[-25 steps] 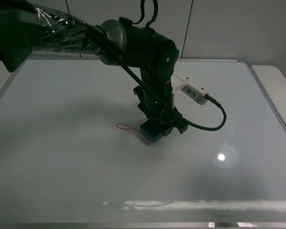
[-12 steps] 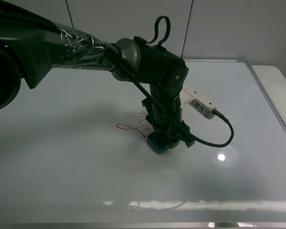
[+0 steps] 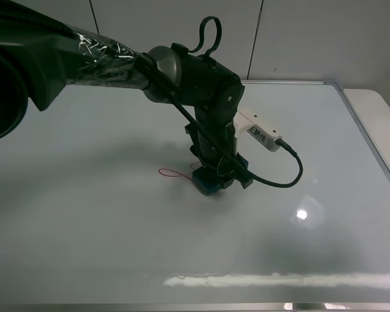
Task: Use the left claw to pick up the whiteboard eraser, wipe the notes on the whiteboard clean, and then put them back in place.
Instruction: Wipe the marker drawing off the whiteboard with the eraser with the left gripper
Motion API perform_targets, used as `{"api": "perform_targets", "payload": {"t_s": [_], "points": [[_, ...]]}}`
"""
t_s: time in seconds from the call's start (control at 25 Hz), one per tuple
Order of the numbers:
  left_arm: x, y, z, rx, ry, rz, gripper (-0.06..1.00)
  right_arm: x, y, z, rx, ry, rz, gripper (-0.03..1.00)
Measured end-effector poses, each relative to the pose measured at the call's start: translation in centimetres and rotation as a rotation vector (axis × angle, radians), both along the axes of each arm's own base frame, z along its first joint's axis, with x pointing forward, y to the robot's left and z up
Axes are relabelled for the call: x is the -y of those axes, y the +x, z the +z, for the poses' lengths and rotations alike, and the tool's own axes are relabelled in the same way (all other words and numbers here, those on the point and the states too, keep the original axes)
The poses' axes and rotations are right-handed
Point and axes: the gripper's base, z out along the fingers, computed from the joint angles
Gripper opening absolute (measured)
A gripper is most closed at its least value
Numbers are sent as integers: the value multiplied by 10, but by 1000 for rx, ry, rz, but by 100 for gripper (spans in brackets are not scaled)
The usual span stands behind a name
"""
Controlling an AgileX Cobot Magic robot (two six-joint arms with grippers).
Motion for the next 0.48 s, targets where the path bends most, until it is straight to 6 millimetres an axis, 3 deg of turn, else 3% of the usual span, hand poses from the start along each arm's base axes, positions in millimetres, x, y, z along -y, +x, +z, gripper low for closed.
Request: {"api": "perform_targets", "payload": {"t_s": [0.16,0.48], "points": [[-18,19,1,25,22,25,55,0,0,0,0,0,0,99],[-80,72,5,89,81,123,55,0,0,0,0,0,0,99]]}}
